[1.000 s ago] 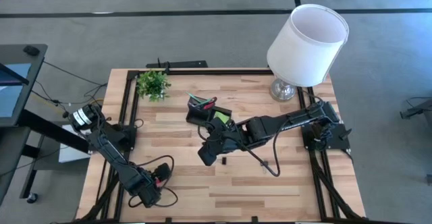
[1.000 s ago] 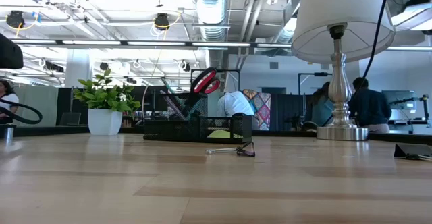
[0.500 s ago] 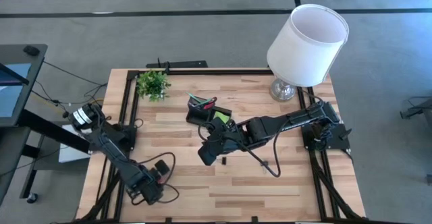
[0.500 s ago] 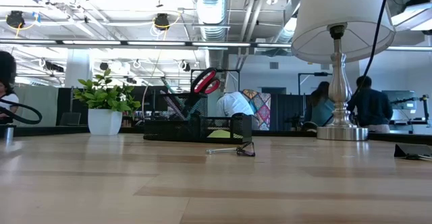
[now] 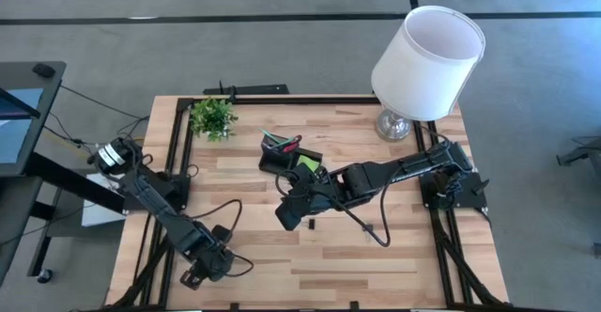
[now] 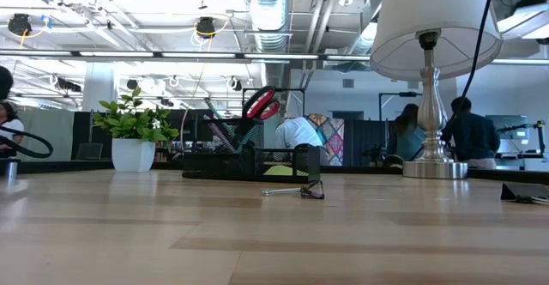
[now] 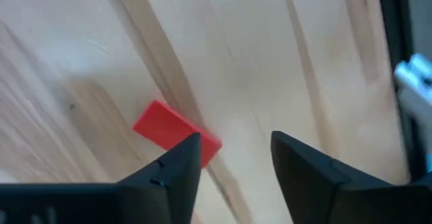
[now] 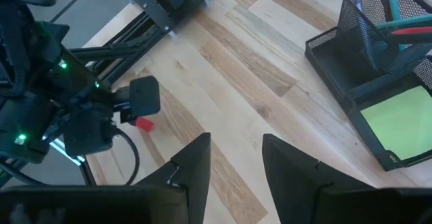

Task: Pick and place office supplies into organizer
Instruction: Put the red eraser into the black desk organizer

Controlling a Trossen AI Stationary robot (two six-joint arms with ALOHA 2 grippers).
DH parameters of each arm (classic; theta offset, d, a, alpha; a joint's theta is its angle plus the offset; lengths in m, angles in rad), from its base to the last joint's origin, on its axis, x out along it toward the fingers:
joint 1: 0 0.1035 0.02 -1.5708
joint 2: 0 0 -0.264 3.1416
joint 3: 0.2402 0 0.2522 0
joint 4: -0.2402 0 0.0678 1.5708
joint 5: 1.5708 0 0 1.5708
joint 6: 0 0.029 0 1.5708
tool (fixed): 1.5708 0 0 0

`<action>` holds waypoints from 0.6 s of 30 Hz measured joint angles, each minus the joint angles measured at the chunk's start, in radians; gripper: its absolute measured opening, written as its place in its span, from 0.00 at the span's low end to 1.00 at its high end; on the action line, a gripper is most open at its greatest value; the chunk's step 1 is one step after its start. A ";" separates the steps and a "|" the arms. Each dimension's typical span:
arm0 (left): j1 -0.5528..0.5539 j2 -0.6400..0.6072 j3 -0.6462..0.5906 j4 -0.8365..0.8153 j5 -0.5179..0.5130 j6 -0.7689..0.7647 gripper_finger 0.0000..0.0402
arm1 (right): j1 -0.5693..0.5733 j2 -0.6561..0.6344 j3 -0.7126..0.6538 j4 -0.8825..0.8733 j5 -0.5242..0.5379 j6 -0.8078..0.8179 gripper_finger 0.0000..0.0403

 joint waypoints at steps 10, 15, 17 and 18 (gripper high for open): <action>0.006 0.000 -0.002 0.005 -0.062 -0.203 0.53 | 0.000 0.000 0.000 0.000 0.000 -0.002 0.32; 0.005 0.000 -0.002 0.003 -0.122 -0.355 0.53 | 0.000 0.000 0.000 0.000 0.000 -0.020 0.32; 0.005 0.007 -0.002 0.004 -0.135 -0.422 0.53 | 0.000 0.000 0.000 0.000 0.000 -0.026 0.32; 0.005 0.012 -0.007 0.009 -0.139 -0.451 0.53 | 0.000 0.000 0.000 0.000 0.000 -0.026 0.32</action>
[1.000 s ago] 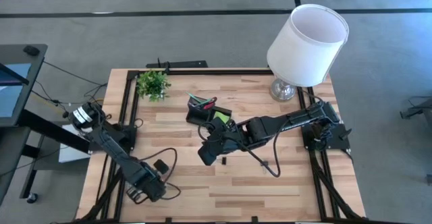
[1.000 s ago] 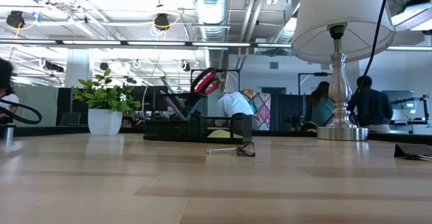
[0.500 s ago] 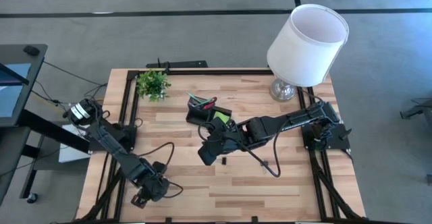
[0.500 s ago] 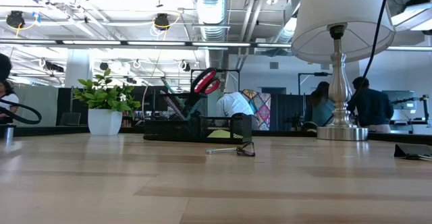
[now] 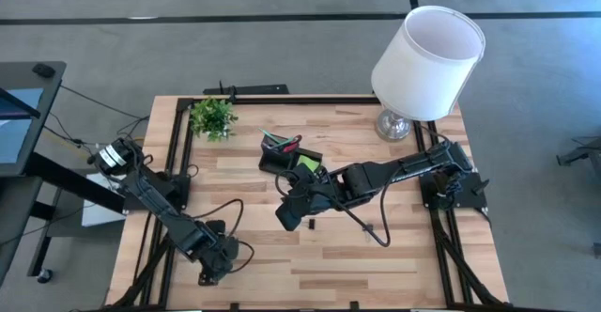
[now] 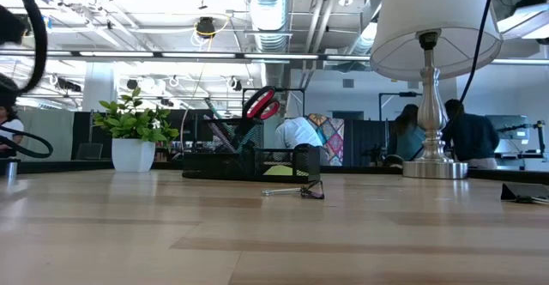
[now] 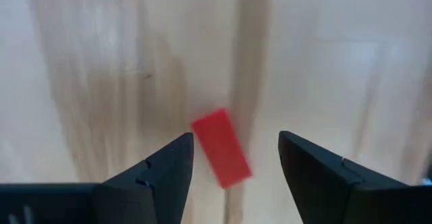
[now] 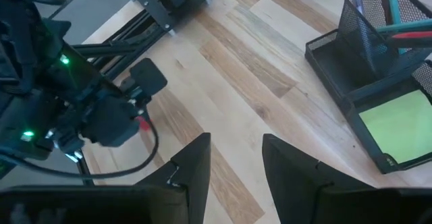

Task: Pick and place office supplies into organizer
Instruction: Put the red eraser into the black desk organizer

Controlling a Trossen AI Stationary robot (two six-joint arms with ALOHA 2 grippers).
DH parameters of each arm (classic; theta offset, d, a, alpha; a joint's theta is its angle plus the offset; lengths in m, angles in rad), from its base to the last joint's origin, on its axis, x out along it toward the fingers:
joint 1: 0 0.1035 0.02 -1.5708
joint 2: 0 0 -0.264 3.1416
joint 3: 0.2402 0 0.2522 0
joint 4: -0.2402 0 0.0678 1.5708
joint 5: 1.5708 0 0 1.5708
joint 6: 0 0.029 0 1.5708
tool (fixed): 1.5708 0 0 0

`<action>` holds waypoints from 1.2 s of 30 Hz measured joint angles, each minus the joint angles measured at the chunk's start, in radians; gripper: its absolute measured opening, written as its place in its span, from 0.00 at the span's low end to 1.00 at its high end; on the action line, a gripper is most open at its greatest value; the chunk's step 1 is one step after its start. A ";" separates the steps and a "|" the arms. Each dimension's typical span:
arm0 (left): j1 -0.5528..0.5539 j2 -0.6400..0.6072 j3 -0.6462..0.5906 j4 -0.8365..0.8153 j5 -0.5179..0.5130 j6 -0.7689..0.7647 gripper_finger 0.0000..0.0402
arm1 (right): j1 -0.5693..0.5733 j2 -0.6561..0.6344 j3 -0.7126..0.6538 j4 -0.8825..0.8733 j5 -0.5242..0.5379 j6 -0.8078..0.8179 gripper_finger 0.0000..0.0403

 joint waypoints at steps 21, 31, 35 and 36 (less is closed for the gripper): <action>-0.019 0.022 -0.075 0.012 -0.072 -0.214 0.25 | 0.000 0.000 0.000 -0.003 -0.003 -0.019 0.32; 0.027 0.018 -0.066 -0.002 -0.079 -0.168 0.10 | 0.000 0.000 0.000 -0.002 -0.001 -0.019 0.32; 0.056 0.020 -0.043 -0.010 -0.067 -0.118 0.13 | 0.000 0.000 0.000 0.000 -0.001 -0.018 0.32; 0.060 0.020 -0.037 -0.013 -0.066 -0.107 0.14 | 0.000 0.000 0.000 0.000 -0.001 -0.018 0.32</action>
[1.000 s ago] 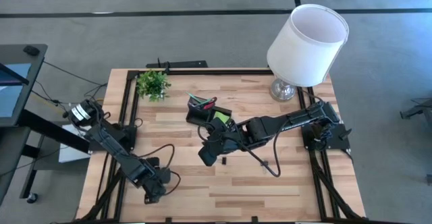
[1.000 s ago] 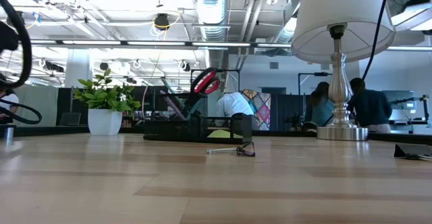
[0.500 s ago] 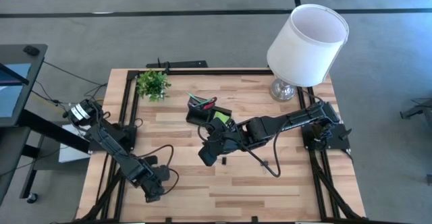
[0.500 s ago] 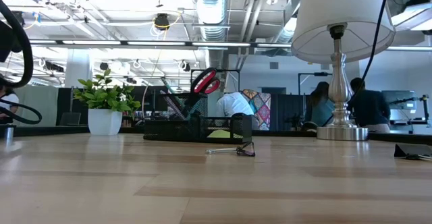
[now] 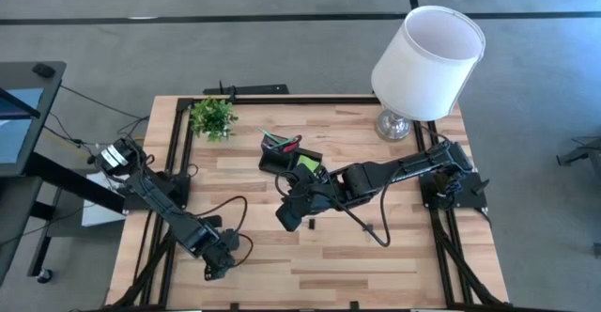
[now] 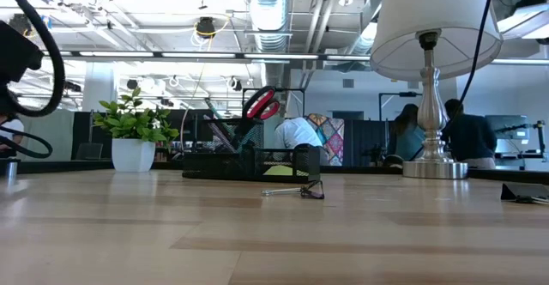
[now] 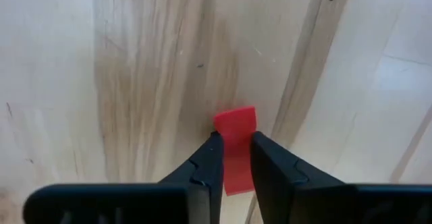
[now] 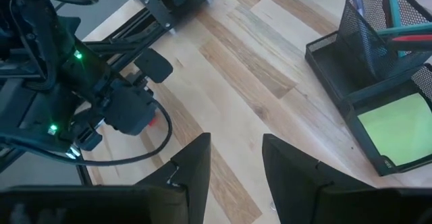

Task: Pick and place office supplies into organizer
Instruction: Put the red eraser into the black desk organizer

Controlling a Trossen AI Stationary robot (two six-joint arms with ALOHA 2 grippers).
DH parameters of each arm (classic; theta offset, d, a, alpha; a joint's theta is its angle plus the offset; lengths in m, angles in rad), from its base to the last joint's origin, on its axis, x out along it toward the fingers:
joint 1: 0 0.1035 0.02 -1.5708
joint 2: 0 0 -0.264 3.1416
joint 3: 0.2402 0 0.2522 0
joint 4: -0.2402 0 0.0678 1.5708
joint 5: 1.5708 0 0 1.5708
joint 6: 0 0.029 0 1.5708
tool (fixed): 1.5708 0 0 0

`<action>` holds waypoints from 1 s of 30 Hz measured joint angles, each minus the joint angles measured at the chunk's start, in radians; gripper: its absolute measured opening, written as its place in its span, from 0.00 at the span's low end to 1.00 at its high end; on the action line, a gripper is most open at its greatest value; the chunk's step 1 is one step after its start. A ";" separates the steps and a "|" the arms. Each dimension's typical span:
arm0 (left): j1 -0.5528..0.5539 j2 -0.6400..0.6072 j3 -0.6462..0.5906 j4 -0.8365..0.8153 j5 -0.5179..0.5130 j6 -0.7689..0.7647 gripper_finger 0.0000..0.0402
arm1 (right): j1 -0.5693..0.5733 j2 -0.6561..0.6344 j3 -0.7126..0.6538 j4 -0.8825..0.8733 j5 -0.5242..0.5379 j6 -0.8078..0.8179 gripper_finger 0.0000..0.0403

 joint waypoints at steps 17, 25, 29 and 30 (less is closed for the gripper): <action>0.187 0.002 0.109 -0.057 -0.132 0.257 0.15 | 0.001 0.000 0.000 0.001 -0.001 0.026 0.32; 0.354 -0.008 0.114 -0.072 -0.170 0.424 0.15 | 0.032 -0.023 -0.002 -0.267 0.116 0.277 0.29; 0.453 -0.038 0.115 -0.058 -0.202 0.538 0.15 | 0.091 -0.070 0.000 -0.433 0.174 0.495 0.27; 0.480 -0.050 0.115 -0.052 -0.219 0.568 0.15 | 0.109 -0.072 0.000 -0.446 0.193 0.538 0.27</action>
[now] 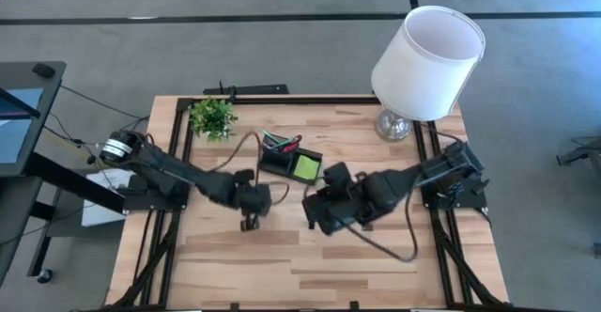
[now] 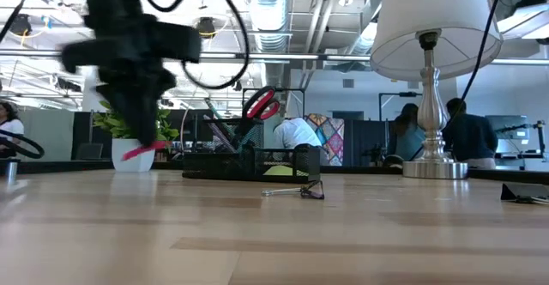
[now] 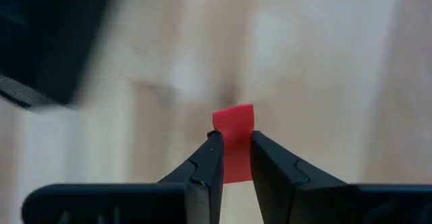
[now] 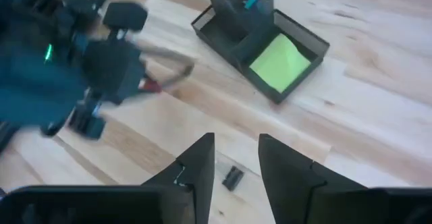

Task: Pick and place office supplies into organizer
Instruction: Put the red eraser into the black desk organizer, then put the left black binder clip into the black desk organizer

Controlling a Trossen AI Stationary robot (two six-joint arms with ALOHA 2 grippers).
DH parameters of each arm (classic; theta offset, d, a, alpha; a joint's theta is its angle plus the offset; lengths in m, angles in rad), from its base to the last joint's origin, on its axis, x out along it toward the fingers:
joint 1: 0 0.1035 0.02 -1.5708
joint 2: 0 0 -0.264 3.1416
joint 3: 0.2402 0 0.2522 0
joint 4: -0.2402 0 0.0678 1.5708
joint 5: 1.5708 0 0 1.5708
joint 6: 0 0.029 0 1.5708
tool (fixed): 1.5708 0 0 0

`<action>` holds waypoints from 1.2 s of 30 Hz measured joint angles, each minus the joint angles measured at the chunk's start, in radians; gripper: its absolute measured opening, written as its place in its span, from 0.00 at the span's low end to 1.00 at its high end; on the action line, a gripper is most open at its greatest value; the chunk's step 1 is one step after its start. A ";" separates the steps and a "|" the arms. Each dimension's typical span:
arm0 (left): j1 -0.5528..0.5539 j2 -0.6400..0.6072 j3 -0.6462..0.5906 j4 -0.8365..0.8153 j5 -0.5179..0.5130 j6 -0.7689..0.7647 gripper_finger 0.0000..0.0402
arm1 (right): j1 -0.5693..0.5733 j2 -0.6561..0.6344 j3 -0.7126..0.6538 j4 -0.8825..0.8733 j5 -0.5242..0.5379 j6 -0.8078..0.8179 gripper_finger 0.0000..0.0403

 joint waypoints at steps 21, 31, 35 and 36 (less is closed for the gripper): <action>0.491 -0.060 0.001 0.242 0.085 0.438 0.15 | 0.135 0.004 0.000 -0.078 0.074 0.246 0.27; 0.493 -0.060 0.001 0.243 0.142 0.500 0.27 | 0.118 0.004 0.000 -0.079 0.074 0.240 0.27; 0.498 -0.060 0.001 0.245 0.132 0.492 0.37 | 0.118 0.004 0.000 -0.078 0.072 0.240 0.27; 0.498 -0.060 0.001 0.245 0.130 0.488 0.39 | 0.119 0.004 0.000 -0.077 0.072 0.240 0.27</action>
